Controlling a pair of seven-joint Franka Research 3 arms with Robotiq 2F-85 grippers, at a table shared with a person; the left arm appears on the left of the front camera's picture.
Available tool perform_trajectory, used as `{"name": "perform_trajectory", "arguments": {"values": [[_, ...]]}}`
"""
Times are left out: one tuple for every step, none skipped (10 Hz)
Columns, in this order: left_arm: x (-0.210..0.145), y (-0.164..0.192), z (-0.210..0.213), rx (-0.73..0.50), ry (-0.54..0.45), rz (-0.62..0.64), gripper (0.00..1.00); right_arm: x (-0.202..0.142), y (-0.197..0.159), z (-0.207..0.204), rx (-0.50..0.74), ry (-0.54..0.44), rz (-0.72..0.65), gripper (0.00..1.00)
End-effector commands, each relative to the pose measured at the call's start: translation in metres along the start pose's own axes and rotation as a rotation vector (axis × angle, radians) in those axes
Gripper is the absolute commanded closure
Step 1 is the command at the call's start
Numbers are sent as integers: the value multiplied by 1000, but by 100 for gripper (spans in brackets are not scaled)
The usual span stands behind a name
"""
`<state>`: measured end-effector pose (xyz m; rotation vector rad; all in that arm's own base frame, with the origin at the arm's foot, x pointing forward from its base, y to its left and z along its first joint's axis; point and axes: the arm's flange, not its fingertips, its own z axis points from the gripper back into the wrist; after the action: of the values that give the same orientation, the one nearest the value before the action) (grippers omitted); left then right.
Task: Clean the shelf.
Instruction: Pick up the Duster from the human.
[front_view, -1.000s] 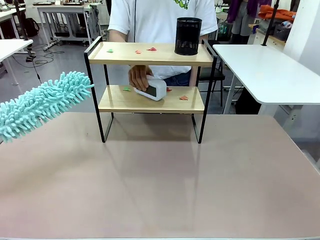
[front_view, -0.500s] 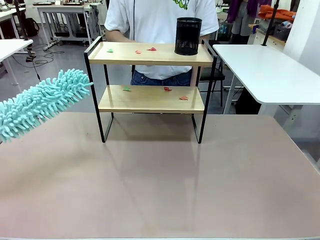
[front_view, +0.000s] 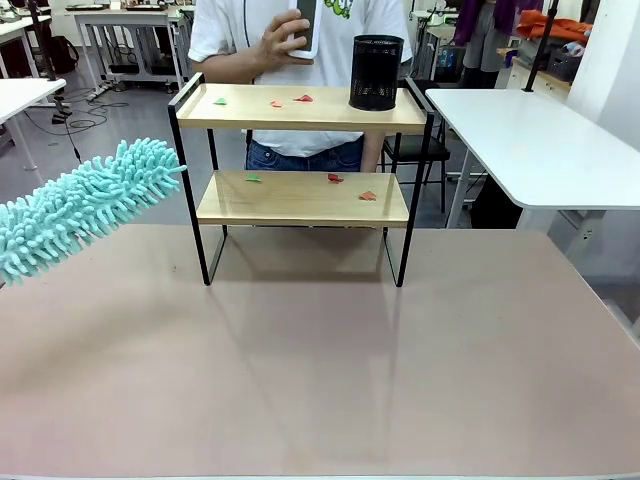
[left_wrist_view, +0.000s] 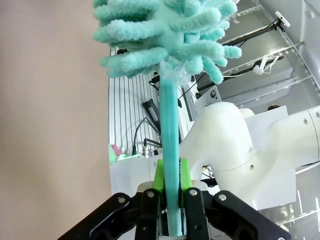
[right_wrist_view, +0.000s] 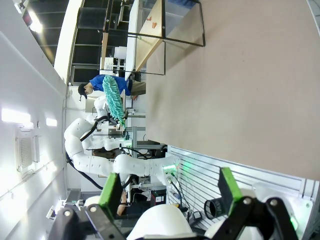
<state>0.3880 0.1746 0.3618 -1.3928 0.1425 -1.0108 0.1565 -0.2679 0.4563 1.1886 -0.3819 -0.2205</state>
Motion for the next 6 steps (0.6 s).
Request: {"name": "perform_trajectory", "arguments": {"values": [[0,-16,-1,-47,65,-39,100,1,2,1,16,-8,28,0],[4,-35,-2,-29,82,22,100,1,2,1,16,-8,28,0],[14,-66,-11,-61,175,133,100,1,2,1,16,-8,28,0],[22,-80,-21,-73,211,173,100,1,2,1,16,-8,28,0],[36,-93,-34,-16,196,237,100,1,2,1,16,-8,28,0],[54,-99,-46,13,123,243,100,1,2,1,16,-8,28,0]]}}
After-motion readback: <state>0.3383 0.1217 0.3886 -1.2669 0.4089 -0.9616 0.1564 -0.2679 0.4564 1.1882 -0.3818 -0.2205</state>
